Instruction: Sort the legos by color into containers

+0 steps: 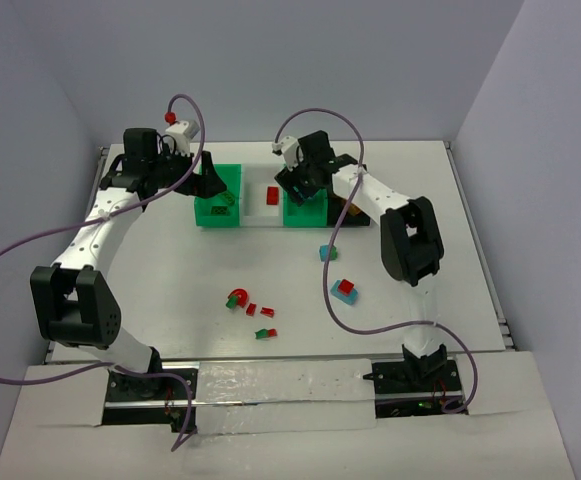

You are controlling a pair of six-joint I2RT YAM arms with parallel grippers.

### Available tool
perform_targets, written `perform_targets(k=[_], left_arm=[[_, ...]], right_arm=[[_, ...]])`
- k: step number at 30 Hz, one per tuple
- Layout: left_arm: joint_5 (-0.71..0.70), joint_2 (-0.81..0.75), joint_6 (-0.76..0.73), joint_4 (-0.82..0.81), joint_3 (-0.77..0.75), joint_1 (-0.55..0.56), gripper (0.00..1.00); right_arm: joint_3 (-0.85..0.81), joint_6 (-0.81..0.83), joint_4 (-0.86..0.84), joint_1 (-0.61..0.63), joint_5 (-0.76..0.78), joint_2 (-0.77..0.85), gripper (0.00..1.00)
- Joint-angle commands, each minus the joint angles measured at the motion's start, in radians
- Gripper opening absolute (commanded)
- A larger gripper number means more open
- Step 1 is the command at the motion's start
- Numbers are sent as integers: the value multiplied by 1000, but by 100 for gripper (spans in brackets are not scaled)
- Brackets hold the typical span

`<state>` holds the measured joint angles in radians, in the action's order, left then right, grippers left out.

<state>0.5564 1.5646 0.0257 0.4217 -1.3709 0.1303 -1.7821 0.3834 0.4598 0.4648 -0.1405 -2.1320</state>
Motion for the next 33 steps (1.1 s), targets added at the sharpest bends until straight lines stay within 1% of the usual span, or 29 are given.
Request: perform_targets(k=[1, 3, 4, 6, 7, 9, 11, 15, 19, 23, 29, 33], left_arm=[[10, -43, 8, -47, 10, 0, 99], [18, -40, 9, -50, 12, 0, 99], [21, -39, 10, -49, 12, 0, 99], [35, -39, 11, -45, 6, 0, 99], [38, -40, 8, -44, 6, 0, 99], [53, -44, -2, -42, 6, 0, 99], [77, -49, -14, -36, 8, 0, 99], [139, -50, -15, -35, 13, -1, 99], [189, -53, -15, -33, 16, 0, 99], [198, -62, -53, -26, 21, 0, 99], [196, -65, -60, -11, 23, 0, 99], [197, -67, -56, -12, 24, 0, 99]], right_arm=[[1, 26, -10, -3, -19, 93, 83], [57, 73, 2, -2, -64, 166, 85], [67, 92, 11, -2, -70, 175, 85], [128, 164, 43, -7, -161, 255, 86], [155, 224, 70, -12, -194, 291, 86], [221, 347, 131, -22, -282, 351, 83], [258, 497, 235, -32, -337, 407, 77], [285, 672, 425, -43, -391, 409, 67], [350, 750, 466, -49, -410, 405, 68], [406, 796, 456, -49, -375, 374, 70], [493, 814, 371, -51, -345, 367, 74], [516, 822, 341, -58, -335, 350, 76]])
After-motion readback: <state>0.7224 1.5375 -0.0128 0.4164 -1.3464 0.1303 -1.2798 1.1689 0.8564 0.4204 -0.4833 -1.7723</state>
